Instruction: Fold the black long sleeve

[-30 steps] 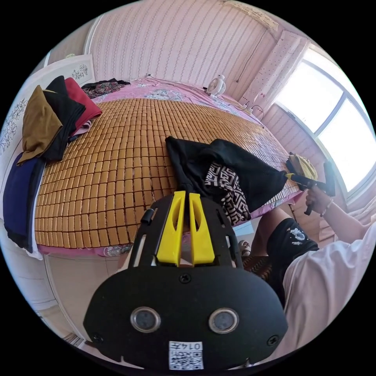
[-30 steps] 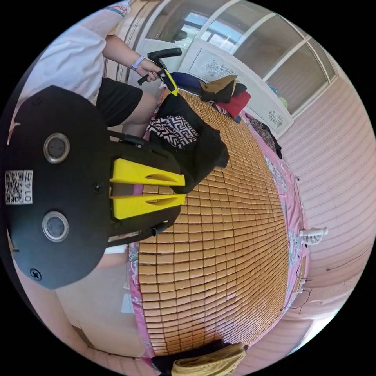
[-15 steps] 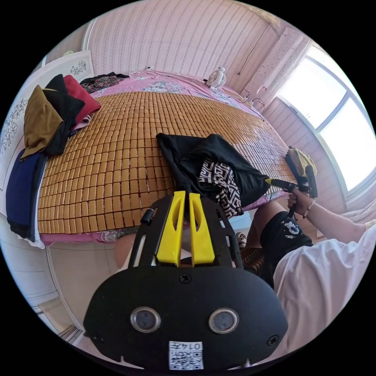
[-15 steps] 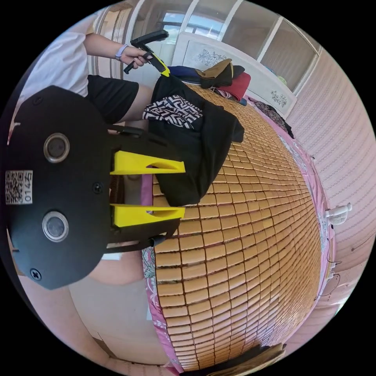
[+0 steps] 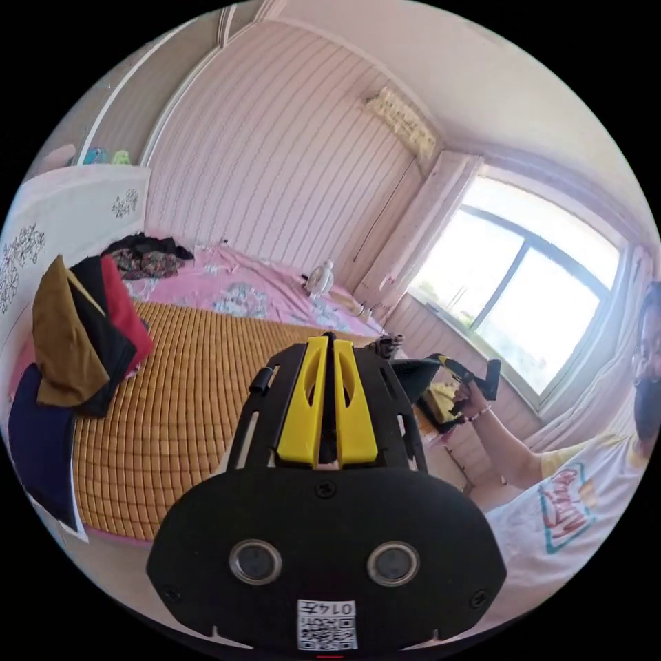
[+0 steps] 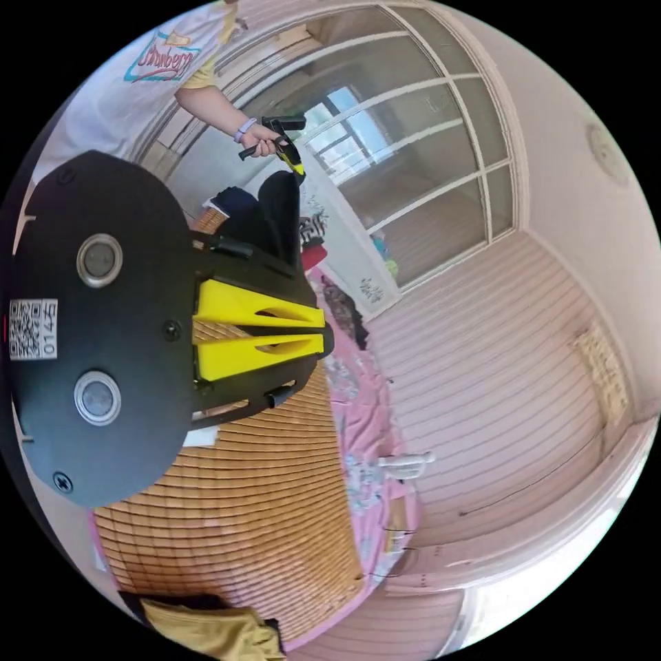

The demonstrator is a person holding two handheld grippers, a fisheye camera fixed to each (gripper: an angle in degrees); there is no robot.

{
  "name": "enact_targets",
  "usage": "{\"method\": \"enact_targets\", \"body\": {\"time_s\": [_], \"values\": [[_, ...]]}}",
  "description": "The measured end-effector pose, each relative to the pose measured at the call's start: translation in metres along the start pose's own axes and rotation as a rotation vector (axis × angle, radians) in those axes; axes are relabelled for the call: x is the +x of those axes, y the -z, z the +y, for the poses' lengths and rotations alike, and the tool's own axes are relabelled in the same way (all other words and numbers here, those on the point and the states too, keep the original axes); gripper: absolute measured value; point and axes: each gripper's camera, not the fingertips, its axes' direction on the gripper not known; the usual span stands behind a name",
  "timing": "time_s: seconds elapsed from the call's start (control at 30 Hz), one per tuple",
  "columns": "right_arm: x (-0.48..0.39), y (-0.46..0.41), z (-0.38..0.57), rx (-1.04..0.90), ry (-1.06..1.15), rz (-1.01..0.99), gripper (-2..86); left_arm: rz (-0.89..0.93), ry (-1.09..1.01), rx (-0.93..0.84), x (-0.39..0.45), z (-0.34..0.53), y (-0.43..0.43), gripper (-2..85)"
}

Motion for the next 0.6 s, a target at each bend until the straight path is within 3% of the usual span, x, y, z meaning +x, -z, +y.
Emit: {"method": "enact_targets", "body": {"time_s": [0.2,0.33,0.47,0.6], "values": [[-0.095,0.142,-0.105,0.363,0.262,-0.142,0.2,0.084,-0.141,0.397,0.085,-0.079,0.121,-0.7],[-0.163,0.211,-0.145,0.438,0.399,-0.079,0.3,0.003,-0.233,0.455,0.136,-0.106,0.167,-0.7],[-0.185,0.257,-0.133,0.579,0.38,-0.086,0.5,0.042,-0.308,0.56,0.171,-0.099,0.199,-0.7],[-0.207,0.265,-0.117,0.554,0.43,-0.052,0.5,-0.025,-0.319,0.61,0.193,-0.084,0.213,-0.8]]}}
